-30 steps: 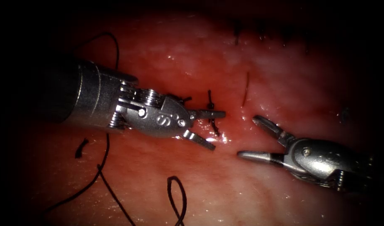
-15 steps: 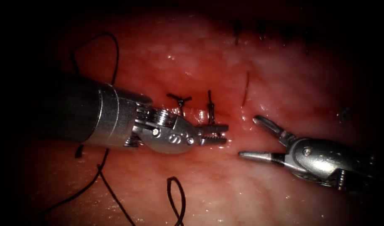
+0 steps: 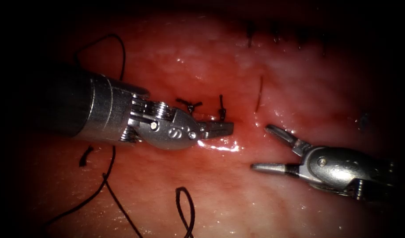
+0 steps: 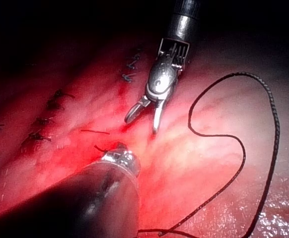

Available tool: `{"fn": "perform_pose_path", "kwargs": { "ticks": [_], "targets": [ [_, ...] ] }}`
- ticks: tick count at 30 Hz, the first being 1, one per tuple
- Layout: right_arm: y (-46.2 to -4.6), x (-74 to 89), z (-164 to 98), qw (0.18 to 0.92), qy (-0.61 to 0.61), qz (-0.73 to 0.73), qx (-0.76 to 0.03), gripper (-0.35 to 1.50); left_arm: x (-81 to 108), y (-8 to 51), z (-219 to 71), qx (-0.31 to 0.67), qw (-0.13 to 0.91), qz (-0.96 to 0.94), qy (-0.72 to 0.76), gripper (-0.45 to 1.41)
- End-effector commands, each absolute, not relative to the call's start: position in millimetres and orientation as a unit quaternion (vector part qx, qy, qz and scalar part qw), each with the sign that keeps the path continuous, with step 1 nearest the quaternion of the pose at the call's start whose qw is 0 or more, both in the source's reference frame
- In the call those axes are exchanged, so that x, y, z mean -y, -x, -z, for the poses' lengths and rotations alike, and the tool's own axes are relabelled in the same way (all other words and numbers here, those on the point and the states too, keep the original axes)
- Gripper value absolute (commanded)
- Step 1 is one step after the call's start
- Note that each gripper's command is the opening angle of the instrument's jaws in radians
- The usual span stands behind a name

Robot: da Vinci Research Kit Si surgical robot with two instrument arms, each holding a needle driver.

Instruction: Wound Closure

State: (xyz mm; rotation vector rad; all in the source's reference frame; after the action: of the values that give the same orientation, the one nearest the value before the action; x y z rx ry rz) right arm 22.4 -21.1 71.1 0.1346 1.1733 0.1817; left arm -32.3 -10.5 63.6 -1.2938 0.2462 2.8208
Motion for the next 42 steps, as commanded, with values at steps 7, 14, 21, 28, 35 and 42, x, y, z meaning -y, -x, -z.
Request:
{"fn": "perform_pose_path", "kwargs": {
  "ticks": [7, 14, 21, 28, 35, 42],
  "targets": [
    [-24.6, 18.4, -74.1, 0.825, 0.006, -0.037, -0.564, 1.15, 10.0, 32.2, -62.6, -0.048, 0.036, -0.886, 0.460, -0.45],
    [-26.7, 17.5, -74.8, 0.820, 0.037, -0.031, -0.570, 1.25, 10.0, 31.7, -62.5, -0.012, 0.057, -0.864, 0.501, -0.45],
    [-29.5, 17.6, -75.2, 0.792, 0.085, 0.053, -0.602, 1.20, 10.1, 31.8, -63.0, 0.035, 0.051, -0.830, 0.555, -0.45],
    [-30.9, 17.7, -75.1, 0.760, 0.116, 0.098, -0.632, 1.03, 9.6, 31.5, -63.4, 0.052, 0.033, -0.811, 0.581, -0.45],
    [-32.4, 17.7, -75.8, 0.737, 0.155, 0.135, -0.644, 0.79, 9.7, 31.5, -63.5, 0.080, 0.034, -0.801, 0.593, -0.43],
    [-34.0, 17.5, -75.7, 0.737, 0.165, 0.136, -0.642, 0.81, 9.7, 31.5, -63.4, 0.086, 0.029, -0.797, 0.597, -0.45]
  ]
}}
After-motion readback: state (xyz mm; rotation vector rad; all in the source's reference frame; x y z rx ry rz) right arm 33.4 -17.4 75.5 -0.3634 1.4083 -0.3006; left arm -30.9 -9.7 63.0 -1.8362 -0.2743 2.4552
